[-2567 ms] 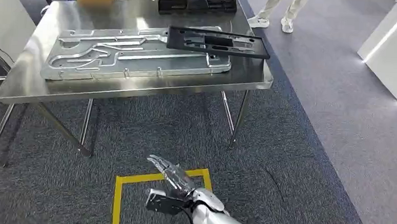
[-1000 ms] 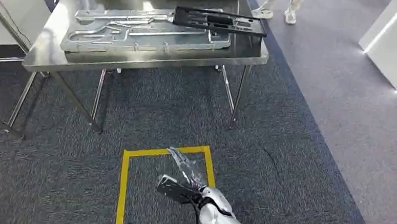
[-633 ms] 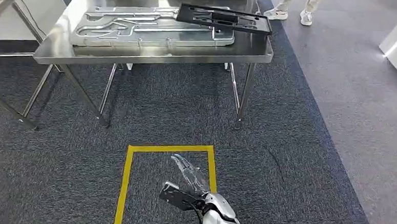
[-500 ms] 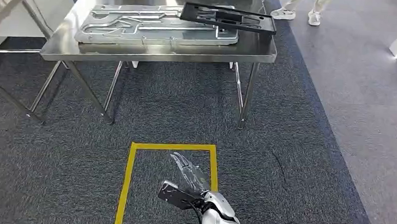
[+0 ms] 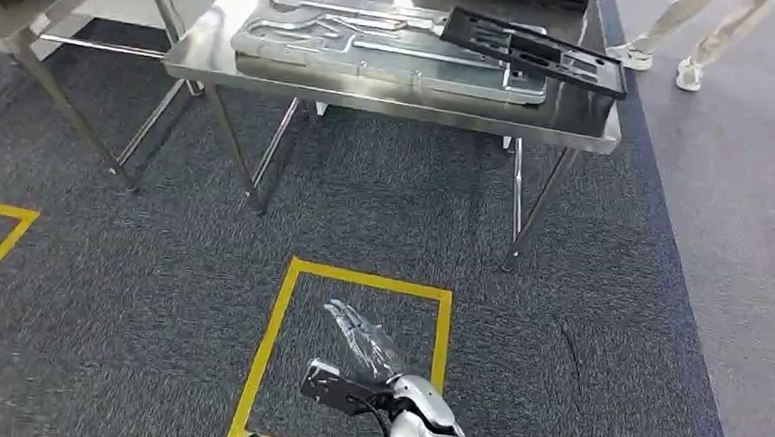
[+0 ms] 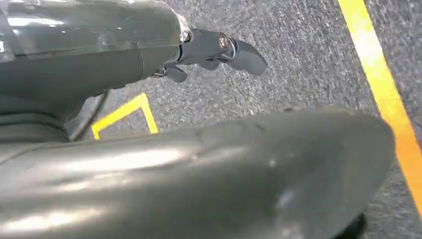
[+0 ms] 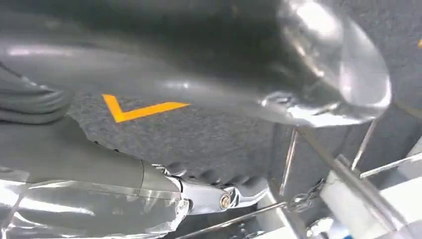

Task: Take the parts from the cabinet and place them on the table.

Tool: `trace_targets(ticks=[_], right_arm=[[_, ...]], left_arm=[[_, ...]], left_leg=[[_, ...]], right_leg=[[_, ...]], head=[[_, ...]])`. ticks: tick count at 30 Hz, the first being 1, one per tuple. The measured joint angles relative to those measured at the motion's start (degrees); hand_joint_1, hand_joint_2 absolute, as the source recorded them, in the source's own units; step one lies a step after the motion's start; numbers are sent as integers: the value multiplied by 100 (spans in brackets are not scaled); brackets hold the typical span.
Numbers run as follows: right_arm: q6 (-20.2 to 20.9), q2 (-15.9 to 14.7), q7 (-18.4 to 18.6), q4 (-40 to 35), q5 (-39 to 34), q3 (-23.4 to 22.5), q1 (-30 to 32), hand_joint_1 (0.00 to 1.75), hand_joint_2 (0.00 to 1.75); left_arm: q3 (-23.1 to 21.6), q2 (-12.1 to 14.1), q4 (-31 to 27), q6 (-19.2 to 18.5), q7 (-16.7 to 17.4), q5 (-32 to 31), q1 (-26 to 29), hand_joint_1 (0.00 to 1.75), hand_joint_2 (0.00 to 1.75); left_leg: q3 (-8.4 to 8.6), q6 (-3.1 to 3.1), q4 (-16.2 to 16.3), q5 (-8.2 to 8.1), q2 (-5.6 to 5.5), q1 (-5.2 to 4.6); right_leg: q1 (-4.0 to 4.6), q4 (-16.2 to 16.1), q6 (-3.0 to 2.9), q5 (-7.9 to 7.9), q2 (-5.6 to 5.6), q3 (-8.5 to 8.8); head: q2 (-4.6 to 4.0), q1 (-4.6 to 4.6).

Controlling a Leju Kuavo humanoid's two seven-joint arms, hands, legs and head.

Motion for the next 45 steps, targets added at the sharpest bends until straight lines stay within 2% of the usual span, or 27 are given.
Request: trace_targets(ticks=[2,3,5,6,7,10,12,14,16,18,19,21,22,23,27,29,30,32,34,36,37,38,40,42,43,44,45], right_arm=[[50,-33,-20,0,41,0,67,0,0],[68,-37,-31,0,57,4,88,0,0],[100,-40,-55,0,76,20,89,0,0],[109,-37,-72,0,83,35,87,0,0],[114,-40,-90,2,90,48,86,0,0],[138,-42,-111,17,103,74,102,0,0],[142,-31,-122,17,129,112,86,0,0],[162,-11,-149,17,162,146,79,0,0],[177,-26,-153,37,175,149,86,0,0],[181,-37,-151,72,177,149,89,0,0],[181,-35,-151,77,179,149,87,0,0],[181,-31,-151,76,188,155,80,0,0],[179,-26,-151,76,188,155,75,0,0],[179,-24,-149,76,188,155,69,0,0],[190,-22,-103,61,247,162,83,0,0],[208,-20,-103,15,278,168,77,0,0],[218,-22,-101,15,284,173,89,0,0],[262,-51,-98,24,299,173,142,0,0],[273,-61,-98,31,308,179,173,0,0],[269,-61,-101,31,310,179,166,0,0],[264,-61,-101,31,310,179,166,0,0],[262,-70,-101,31,313,179,168,0,0],[253,-75,-109,28,328,181,186,0,0],[253,-68,-118,22,339,188,188,0,0],[253,-53,-129,9,345,192,187,0,0],[253,-39,-140,4,352,195,187,0,0],[256,-33,-149,2,354,195,188,0,0]], left_arm=[[0,-9,0,2,-5,0,16,0,0],[0,-9,2,7,-5,0,33,0,0],[0,-13,2,11,-9,0,38,0,0],[-2,-17,0,13,-18,0,32,0,0],[-2,-24,2,15,-24,-2,31,0,0],[-5,-26,0,28,-48,-2,30,0,0],[-5,20,0,33,-94,-2,85,0,0],[-7,15,2,35,-144,2,126,0,0],[-9,18,0,42,-171,2,115,0,0],[-11,33,0,44,-188,2,134,0,0],[-11,37,0,44,-193,0,145,0,0],[-13,42,0,44,-192,-2,148,0,0],[-15,44,0,44,-195,-4,140,0,0],[-29,44,0,44,-199,-7,129,0,0],[-57,55,0,46,-217,-20,145,0,0],[-70,55,0,88,-245,-15,156,0,0],[-85,57,0,124,-267,-9,148,0,0],[-96,57,0,181,-328,2,166,0,0],[-96,59,0,230,-354,4,227,0,0],[-101,63,0,247,-367,4,254,0,0],[-105,61,0,254,-380,2,256,0,0],[-109,48,0,258,-396,-2,266,0,0],[-118,66,0,286,-405,-2,272,0,0],[-118,70,0,301,-413,-2,312,0,0],[-118,92,0,306,-413,0,327,0,0],[-118,92,0,317,-413,7,331,0,0],[-118,92,0,323,-415,13,319,0,0]], left_leg=[[-11,1,12,5,-165,-1],[-11,-3,20,7,-245,1],[-7,-22,50,7,-421,3],[-9,-41,71,1,-496,4],[-27,-67,89,-4,-553,7],[-113,-188,79,45,-717,32],[-140,-261,44,76,-796,19],[-297,-316,440,-204,-254,12],[-751,-376,1367,-619,-71,56],[-957,-418,1797,-681,-20,85],[-838,-429,1571,-512,-9,101],[-298,-423,601,-63,118,114],[-36,-413,84,-8,404,98],[-4,-329,60,-36,430,37],[-27,-179,31,-11,169,38],[-10,-103,-6,24,55,61],[-21,-71,-6,29,-2,54],[-36,-44,-2,30,-159,22],[-37,-40,14,31,-325,-9],[-28,-40,28,31,-493,-37],[-25,-42,33,32,-571,-43],[-43,-69,40,40,-605,-52],[-88,-139,39,64,-710,2],[-92,-219,-7,89,-827,-1],[-97,-223,60,51,-678,-1],[-175,-259,231,-85,-381,-43],[-360,-299,616,-308,-209,-28]], right_leg=[[-23,700,32,-180,26,-379],[-33,678,43,-64,26,-397],[-66,-107,44,484,71,-72],[-87,-643,34,759,221,175],[-107,-921,3,720,552,311],[-62,-998,-55,752,453,302],[-113,-1070,-143,806,300,334],[-126,-1135,-198,834,161,367],[-115,-1131,-203,827,-30,363],[-115,-1126,-193,810,-218,360],[-121,-1123,-181,799,-304,366],[-135,-1109,-134,767,-441,395],[-118,-1101,-96,742,-500,421],[-75,-1106,-57,726,-549,424],[-82,-1146,79,706,-739,499],[-131,-781,111,415,-213,353],[-129,-330,103,169,-73,138],[-110,504,91,-133,12,-298],[-86,524,49,69,24,-374],[-62,-370,-39,616,102,12],[-47,-888,-106,849,312,246],[-62,-1012,-138,755,534,295],[-11,-1066,-123,808,413,300],[-20,-1135,-178,839,315,335],[-76,-1215,-198,886,203,388],[-78,-1263,-223,890,170,424],[-75,-1274,-248,889,70,439]], head=[[0,0],[0,0],[0,0],[0,0],[0,0],[0,0],[0,0],[0,-2],[0,0],[0,-2],[0,-2],[0,-2],[0,-2],[0,-2],[0,-2],[0,-2],[0,0],[0,0],[0,0],[0,0],[0,0],[0,0],[0,0],[0,0],[0,0],[0,-7],[0,-4]])
